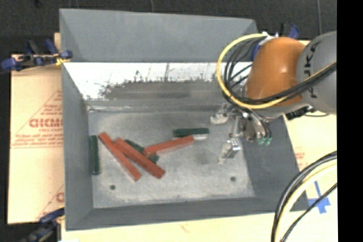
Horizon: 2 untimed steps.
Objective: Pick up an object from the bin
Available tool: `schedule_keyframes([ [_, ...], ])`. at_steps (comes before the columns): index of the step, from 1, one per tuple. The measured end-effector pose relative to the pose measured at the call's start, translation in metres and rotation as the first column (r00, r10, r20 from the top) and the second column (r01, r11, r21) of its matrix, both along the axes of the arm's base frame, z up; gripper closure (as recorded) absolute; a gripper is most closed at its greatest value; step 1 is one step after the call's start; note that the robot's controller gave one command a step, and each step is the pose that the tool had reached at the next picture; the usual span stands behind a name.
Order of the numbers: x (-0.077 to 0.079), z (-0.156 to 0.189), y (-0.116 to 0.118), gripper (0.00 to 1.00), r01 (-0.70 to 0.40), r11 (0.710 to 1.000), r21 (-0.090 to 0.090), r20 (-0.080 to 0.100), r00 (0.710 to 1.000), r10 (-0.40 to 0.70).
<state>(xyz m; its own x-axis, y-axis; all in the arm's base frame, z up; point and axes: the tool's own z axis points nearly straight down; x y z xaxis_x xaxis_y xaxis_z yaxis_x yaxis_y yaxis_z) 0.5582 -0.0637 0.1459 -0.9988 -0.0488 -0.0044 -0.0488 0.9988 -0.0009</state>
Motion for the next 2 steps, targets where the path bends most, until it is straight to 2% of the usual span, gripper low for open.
schedule_keyframes([
  [1, 0.0243, -0.0558, -0.0087, 0.00, -0.065, 0.998, 0.000, 0.006, 0.998, 0.065],
  [2, 0.0245, -0.0636, -0.0100, 1.00, -0.062, 0.998, -0.001, 0.000, 0.998, 0.062],
])
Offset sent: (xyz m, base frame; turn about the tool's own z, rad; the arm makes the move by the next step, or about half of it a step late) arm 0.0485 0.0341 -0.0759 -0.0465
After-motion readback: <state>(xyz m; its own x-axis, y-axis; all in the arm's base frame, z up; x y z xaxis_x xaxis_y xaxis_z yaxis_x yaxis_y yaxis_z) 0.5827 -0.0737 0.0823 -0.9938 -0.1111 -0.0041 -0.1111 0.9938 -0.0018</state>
